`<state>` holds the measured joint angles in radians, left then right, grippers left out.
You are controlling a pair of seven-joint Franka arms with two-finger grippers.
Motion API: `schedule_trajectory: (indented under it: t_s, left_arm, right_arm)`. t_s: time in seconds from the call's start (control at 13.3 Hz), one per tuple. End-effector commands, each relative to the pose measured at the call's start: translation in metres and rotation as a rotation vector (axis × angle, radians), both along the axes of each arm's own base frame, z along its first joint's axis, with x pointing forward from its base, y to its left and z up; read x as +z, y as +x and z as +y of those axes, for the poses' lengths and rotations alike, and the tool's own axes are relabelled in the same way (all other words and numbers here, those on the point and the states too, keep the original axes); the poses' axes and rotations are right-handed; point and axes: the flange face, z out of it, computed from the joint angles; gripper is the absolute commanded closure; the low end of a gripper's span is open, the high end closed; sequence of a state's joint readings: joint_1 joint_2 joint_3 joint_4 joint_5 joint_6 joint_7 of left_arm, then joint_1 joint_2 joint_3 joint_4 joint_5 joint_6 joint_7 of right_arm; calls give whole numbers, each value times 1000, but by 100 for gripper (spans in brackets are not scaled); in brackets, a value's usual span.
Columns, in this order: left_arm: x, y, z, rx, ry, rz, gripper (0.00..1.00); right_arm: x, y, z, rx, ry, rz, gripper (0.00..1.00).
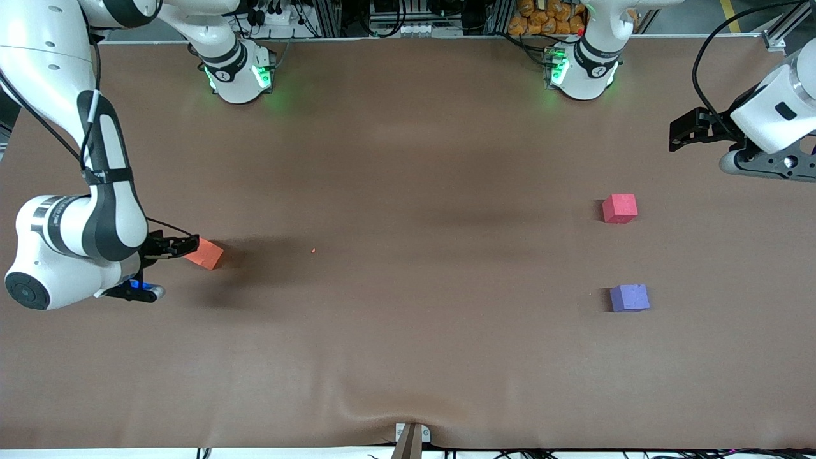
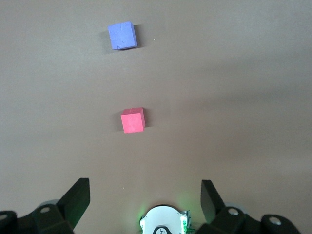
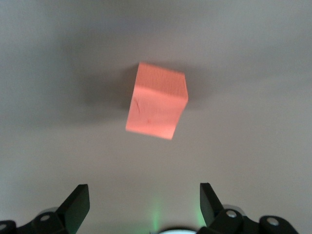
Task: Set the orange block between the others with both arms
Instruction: 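Reach the right gripper down to the orange cube and grasp it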
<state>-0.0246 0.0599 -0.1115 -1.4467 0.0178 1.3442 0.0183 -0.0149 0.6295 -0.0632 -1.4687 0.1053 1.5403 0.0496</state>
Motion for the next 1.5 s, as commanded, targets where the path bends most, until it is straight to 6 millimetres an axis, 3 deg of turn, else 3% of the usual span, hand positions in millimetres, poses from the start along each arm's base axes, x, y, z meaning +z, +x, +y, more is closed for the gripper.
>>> schedule_trajectory:
  t_s: [0.0, 0.08, 0.45, 0.98, 1.43]
  left_arm:
    - [2, -2, 0, 5, 12, 5, 0]
    - [2, -2, 0, 5, 10, 5, 0]
    - [-1, -1, -1, 3, 12, 11, 0]
    - [-4, 1, -1, 5, 13, 15, 0]
    - [-8, 3, -2, 2, 14, 23, 0]
  right_arm:
    - [-39, 6, -6, -111, -44, 21, 0]
    - [-48, 5, -12, -191, -94, 35, 0]
    - [-65, 7, -20, -239, -117, 23, 0]
    - [-93, 5, -19, -250, -112, 43, 0]
    - [-106, 2, -18, -250, -112, 61, 0]
